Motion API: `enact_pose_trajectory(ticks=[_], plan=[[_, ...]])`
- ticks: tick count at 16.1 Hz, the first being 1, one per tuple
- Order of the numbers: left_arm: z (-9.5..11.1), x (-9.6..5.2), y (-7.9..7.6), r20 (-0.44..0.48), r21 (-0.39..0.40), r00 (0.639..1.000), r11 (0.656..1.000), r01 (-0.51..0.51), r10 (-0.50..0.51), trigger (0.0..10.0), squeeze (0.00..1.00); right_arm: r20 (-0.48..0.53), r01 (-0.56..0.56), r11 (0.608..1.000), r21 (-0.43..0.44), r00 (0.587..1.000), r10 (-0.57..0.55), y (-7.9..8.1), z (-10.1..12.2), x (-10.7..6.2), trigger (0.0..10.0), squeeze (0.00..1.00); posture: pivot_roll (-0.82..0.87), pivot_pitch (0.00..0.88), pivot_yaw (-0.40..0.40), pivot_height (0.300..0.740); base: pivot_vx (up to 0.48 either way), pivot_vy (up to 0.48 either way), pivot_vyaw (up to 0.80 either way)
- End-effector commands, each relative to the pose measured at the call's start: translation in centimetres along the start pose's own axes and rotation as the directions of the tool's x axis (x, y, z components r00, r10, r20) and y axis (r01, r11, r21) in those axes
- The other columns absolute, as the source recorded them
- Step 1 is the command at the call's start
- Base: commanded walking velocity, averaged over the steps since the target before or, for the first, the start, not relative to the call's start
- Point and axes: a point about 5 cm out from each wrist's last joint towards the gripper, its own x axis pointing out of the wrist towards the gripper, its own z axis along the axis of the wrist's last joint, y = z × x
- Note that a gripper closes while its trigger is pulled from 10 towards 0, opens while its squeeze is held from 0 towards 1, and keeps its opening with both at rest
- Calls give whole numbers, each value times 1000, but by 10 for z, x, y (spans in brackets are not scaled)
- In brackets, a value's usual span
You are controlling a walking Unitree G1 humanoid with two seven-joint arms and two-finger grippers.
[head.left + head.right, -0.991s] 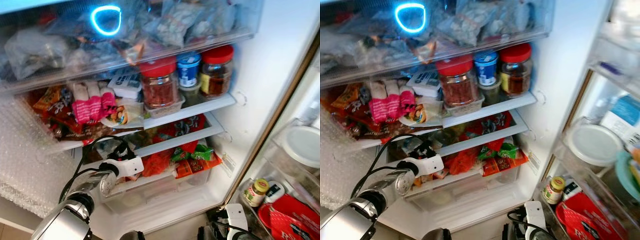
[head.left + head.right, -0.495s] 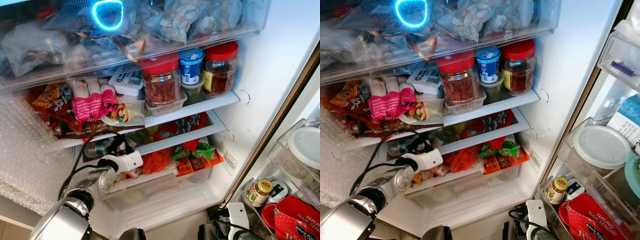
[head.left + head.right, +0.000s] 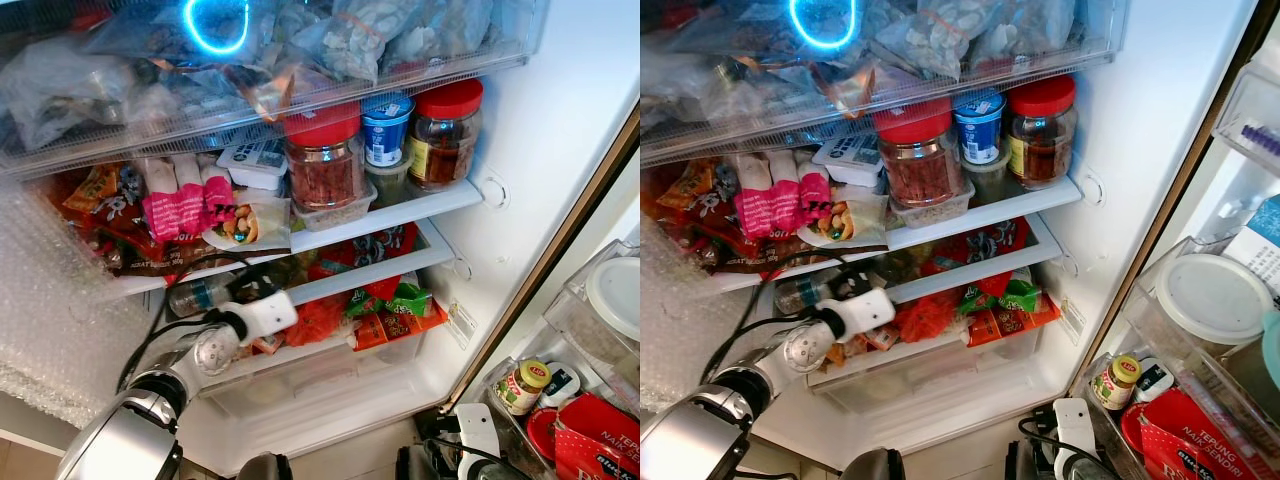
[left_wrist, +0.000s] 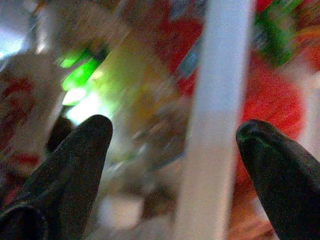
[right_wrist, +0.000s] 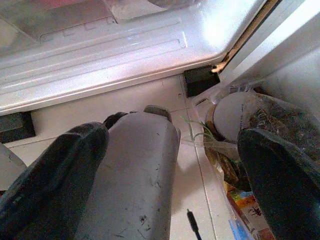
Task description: Restocking fridge
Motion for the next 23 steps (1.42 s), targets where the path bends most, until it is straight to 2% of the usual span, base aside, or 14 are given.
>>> enact_pose_trajectory(ticks=[1,4,8,9,11,13,14,15,17,18,20,21,22,23], plan=[[-4,-6,-5,7,-28,1000,999,26,-26,10000,0,-81,-2,1000,2,997,2,1,-20,-3,10000,0,-140,87,72,634,0,0,0],[-8,-10,-12,-4,-121,1000,993,6,-6,10000,0,-81,-3,1000,2,997,4,1,-20,-3,10000,0,-135,83,78,634,0,0,0],[-25,-27,-35,-110,-454,990,881,-129,88,10000,0,-82,-8,1000,1,997,8,2,-20,-2,10000,0,-124,78,78,634,0,0,0],[-27,-31,-41,-131,-529,984,830,-174,123,10000,0,-82,-8,1000,-1,997,8,2,-20,-2,10000,0,-124,75,79,634,0,0,0],[-35,-45,-59,-217,-682,960,675,-281,180,10000,0,-83,-9,1000,-7,997,8,0,-19,-3,10000,0,-118,72,74,634,0,0,0],[-46,-57,-74,-310,-744,935,568,-351,172,10000,0,-82,-13,1000,-17,997,11,-1,-19,-3,10000,0,-110,68,67,634,0,0,0],[-52,-64,-82,-358,-758,922,529,-380,149,10000,0,-85,-14,1000,-23,996,12,-1,-19,-3,10000,0,-107,65,64,634,0,0,0],[-60,-71,-88,-407,-734,906,550,-399,114,10000,0,-86,-15,999,-28,996,12,-2,-19,-3,10000,0,-111,61,61,634,0,0,0],[-74,-85,-101,-490,-662,871,643,-385,17,10000,0,-88,-17,999,-44,996,14,-2,-18,-3,10000,0,-116,54,63,634,0,0,0],[-78,-90,-105,-523,-668,852,628,-400,-13,10000,0,-88,-17,999,-44,996,13,-2,-18,-3,10000,0,-123,48,68,634,0,0,0],[-93,-112,-124,-649,-660,754,566,-493,-102,10000,0,-87,-15,999,-42,996,12,-2,-19,-3,10000,0,-127,30,73,634,0,0,0],[-95,-116,-127,-664,-661,740,548,-512,-110,10000,0,-87,-16,999,-43,996,13,-2,-19,-3,10000,0,-127,30,73,634,0,0,0],[-101,-133,-142,-736,-640,657,487,-594,-165,10000,0,-90,-20,998,-52,996,15,-2,-19,-3,10000,0,-130,23,71,634,0,0,0],[-102,-136,-146,-749,-634,638,475,-611,-180,10000,0,-90,-20,998,-55,996,15,-2,-19,-3,10000,0,-130,14,69,634,0,0,0]])
